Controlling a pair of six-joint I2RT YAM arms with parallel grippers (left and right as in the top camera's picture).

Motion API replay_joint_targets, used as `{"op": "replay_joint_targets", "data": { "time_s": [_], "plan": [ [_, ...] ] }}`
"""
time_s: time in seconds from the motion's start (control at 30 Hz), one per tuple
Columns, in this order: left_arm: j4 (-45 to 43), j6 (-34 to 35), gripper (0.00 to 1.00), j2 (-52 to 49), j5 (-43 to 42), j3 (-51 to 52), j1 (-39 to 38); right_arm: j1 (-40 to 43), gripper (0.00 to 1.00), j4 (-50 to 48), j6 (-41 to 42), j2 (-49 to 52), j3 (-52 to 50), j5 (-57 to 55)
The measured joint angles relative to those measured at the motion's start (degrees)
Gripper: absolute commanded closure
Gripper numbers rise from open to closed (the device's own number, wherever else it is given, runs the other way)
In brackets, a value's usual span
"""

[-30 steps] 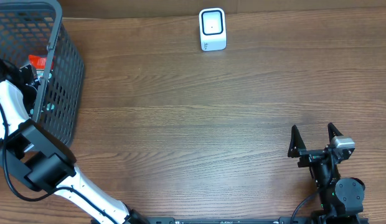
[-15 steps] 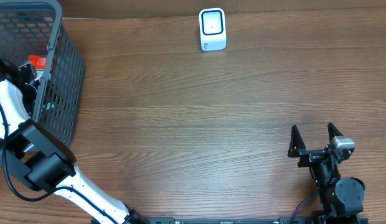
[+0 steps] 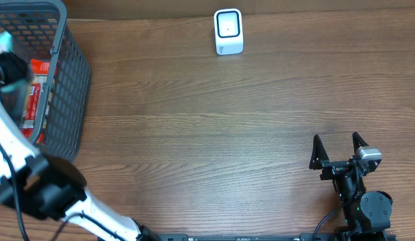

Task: Scan the item barcode
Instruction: 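Lower the left gripper onto the Kleenex and green wipes packs and grasp, then lift the held packs out of the basket toward the scanner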

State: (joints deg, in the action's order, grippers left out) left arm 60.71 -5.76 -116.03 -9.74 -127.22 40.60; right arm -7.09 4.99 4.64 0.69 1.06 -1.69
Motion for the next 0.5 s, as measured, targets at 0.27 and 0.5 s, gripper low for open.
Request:
{"op": "replay_joint_targets", "data": {
  "time_s": [0.27, 0.5],
  "plan": [
    [0.3, 5.6, 0.48, 16.9, -9.5, -2.6, -0.3, 0.0, 0.00, 0.0, 0.0, 0.0, 0.0, 0.0],
    [10.5, 7.4, 0.48, 25.9, -14.0, -2.9, -9.8, 0.0, 0.00, 0.0, 0.0, 0.0, 0.0, 0.0]
  ]
}}
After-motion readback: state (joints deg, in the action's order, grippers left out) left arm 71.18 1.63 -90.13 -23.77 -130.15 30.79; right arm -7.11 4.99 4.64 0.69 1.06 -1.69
